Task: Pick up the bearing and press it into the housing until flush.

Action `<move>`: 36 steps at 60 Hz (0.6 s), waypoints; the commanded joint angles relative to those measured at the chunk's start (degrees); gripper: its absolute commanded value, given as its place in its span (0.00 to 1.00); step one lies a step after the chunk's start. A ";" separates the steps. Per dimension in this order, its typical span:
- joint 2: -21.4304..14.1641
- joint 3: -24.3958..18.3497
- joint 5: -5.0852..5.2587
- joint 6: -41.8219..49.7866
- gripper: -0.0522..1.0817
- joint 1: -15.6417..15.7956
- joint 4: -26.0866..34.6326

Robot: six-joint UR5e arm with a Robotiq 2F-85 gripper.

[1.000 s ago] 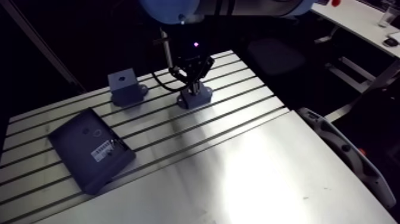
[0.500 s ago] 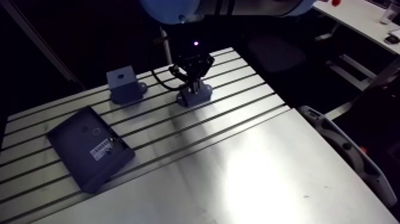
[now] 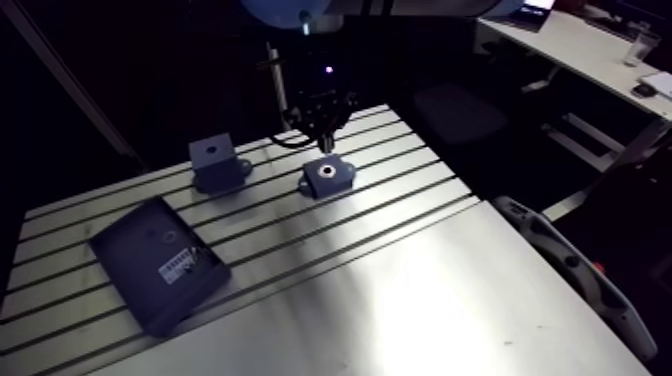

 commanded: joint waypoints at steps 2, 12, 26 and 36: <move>-4.47 -1.02 -0.63 2.32 0.05 -0.01 5.97; -8.92 -2.49 -0.64 8.67 0.05 0.82 12.26; -11.24 -6.16 0.16 15.81 0.05 9.89 20.66; -13.51 -7.54 0.11 19.28 0.05 13.27 21.77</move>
